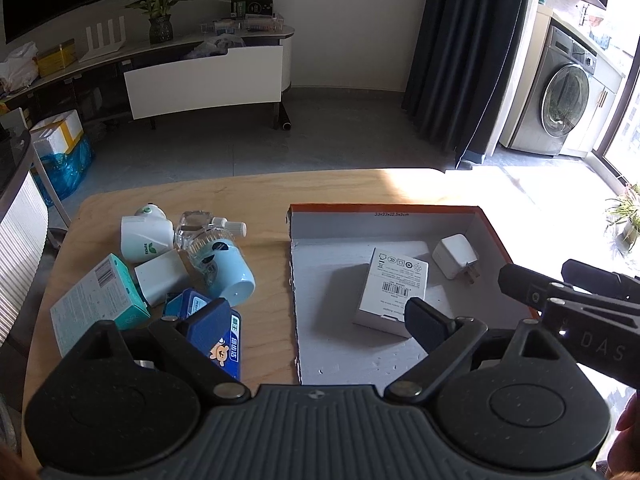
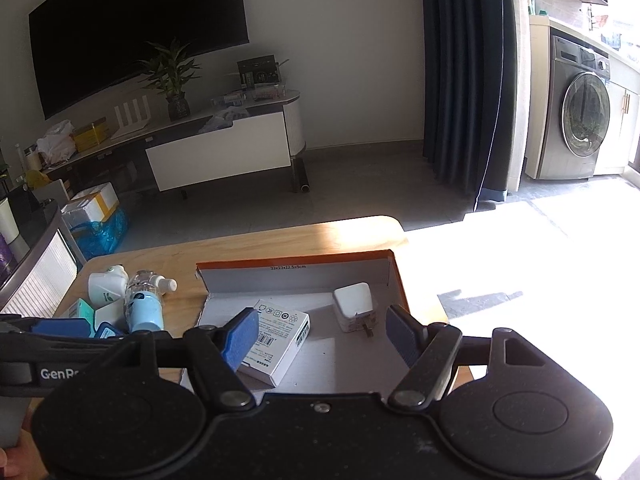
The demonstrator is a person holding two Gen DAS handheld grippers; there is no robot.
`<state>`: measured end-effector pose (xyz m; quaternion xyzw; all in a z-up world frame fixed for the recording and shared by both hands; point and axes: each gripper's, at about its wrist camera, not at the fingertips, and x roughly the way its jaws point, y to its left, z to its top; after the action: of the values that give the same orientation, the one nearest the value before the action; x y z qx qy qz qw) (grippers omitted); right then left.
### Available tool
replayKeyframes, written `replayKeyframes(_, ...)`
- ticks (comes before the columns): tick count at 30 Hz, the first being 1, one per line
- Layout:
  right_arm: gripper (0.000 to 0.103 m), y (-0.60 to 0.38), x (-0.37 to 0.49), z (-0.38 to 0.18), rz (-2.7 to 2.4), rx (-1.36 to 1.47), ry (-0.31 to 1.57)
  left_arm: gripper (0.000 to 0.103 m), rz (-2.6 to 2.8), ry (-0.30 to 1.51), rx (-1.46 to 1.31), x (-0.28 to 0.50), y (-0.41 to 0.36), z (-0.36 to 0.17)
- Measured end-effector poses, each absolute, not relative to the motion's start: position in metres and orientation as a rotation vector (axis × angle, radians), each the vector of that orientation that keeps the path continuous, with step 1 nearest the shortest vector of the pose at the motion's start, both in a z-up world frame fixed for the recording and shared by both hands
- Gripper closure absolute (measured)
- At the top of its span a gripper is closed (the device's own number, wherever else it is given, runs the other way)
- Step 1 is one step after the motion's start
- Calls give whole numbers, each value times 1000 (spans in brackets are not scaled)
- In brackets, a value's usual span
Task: Organize rigid objects
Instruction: 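Move both tools back over the pile toward the blue tissue pack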
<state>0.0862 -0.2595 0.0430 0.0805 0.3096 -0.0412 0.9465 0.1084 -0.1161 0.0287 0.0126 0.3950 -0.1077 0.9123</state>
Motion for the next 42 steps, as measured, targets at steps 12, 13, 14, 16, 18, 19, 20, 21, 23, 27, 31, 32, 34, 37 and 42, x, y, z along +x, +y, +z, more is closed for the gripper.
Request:
replayKeyframes(12,18,-240,86,44,-43,138,635,7,-184,802,5,102,-96,29)
replayKeyframes(13,18,-239,86,45,-39,136,635,7,-180,801,2,102,-94,30)
replayKeyframes(14,18,-237,87,45,-35,135,636,7,-177,802,-1,102,-92,30)
replayKeyframes(16,18,-232,87,44,-29,132,636,7,-171,803,-6,101,-89,29)
replayKeyframes(18,18,-228,88,44,-21,128,637,7,-165,805,-13,101,-84,29)
replayKeyframes(19,18,-226,88,44,-18,125,637,7,-162,805,-15,101,-83,29)
replayKeyframes(20,18,-224,88,45,-15,122,637,7,-160,805,-18,101,-81,28)
replayKeyframes(21,18,-223,88,45,-11,120,636,7,-158,805,-19,100,-80,28)
replayKeyframes(23,18,-219,87,45,-3,117,635,7,-154,805,-25,100,-76,28)
replayKeyframes(27,17,-211,88,45,11,110,637,7,-139,804,-32,98,-68,28)
replayKeyframes(31,17,-203,88,45,28,101,639,7,-126,803,-39,96,-61,28)
replayKeyframes(32,17,-201,88,45,32,99,640,7,-122,803,-40,96,-59,28)
replayKeyframes(34,17,-198,89,44,39,98,642,7,-115,805,-42,95,-55,28)
replayKeyframes(37,17,-193,90,44,48,96,645,7,-104,806,-43,94,-50,27)
replayKeyframes(42,17,-183,91,45,66,83,646,7,-91,807,-59,94,-40,27)
